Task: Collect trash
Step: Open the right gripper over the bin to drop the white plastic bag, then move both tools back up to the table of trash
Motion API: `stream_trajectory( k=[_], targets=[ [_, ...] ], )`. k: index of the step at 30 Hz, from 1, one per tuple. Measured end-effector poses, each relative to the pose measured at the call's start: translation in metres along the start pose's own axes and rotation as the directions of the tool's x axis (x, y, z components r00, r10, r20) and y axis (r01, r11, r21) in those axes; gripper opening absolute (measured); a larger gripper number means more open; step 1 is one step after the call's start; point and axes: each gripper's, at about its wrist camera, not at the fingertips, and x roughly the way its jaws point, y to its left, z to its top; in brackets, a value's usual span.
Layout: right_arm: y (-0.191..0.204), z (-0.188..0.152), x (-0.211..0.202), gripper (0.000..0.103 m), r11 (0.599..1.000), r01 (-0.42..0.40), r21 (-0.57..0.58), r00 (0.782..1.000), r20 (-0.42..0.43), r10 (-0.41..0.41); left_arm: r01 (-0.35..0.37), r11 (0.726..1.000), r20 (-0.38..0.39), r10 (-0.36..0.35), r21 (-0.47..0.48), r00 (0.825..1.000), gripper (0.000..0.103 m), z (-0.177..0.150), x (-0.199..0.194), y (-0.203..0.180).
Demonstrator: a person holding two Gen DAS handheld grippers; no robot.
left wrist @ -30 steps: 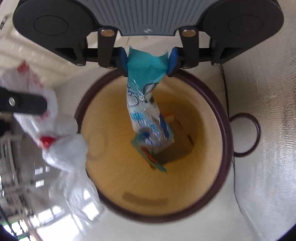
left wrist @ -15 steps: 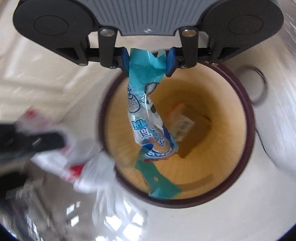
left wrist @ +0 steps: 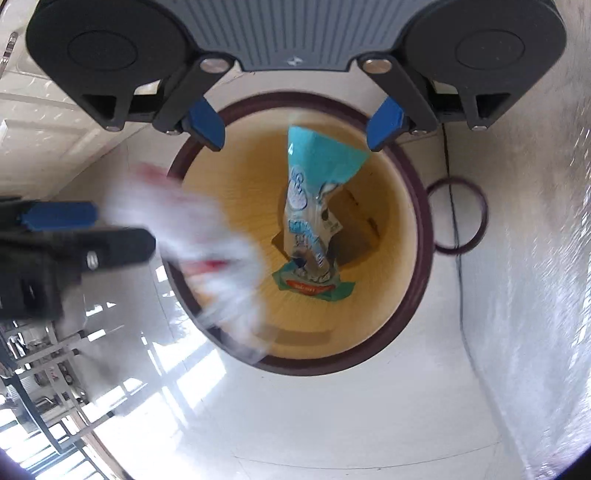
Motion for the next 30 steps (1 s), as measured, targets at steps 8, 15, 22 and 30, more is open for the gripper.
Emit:
stream_trajectory(
  k=[8, 15, 22, 30],
  targets=[
    [0.01, -0.01, -0.002, 0.076, 0.994, 0.05, -0.1, 0.999, -0.006, -0.051, -0.045, 0.999, -0.017, 0.045, -0.028, 0.999, 0.084, 0.0, -0.01, 0.0],
    [0.014, -0.021, -0.009, 0.078, 0.984, 0.021, -0.176, 1.0, 0.01, -0.019, -0.079, 0.996, 0.015, 0.079, -0.039, 0.997, 0.094, 0.0, -0.018, -0.003],
    [0.015, -0.032, -0.027, 0.097, 0.979, -0.021, -0.204, 0.998, 0.052, 0.032, -0.108, 0.993, 0.037, 0.109, -0.042, 0.993, 0.103, -0.005, -0.037, -0.009],
    [0.022, -0.042, -0.061, 0.103, 0.97, -0.01, -0.245, 0.993, 0.109, 0.037, -0.194, 0.979, 0.063, 0.198, -0.067, 0.978, 0.103, -0.016, -0.065, -0.01]
  ],
)
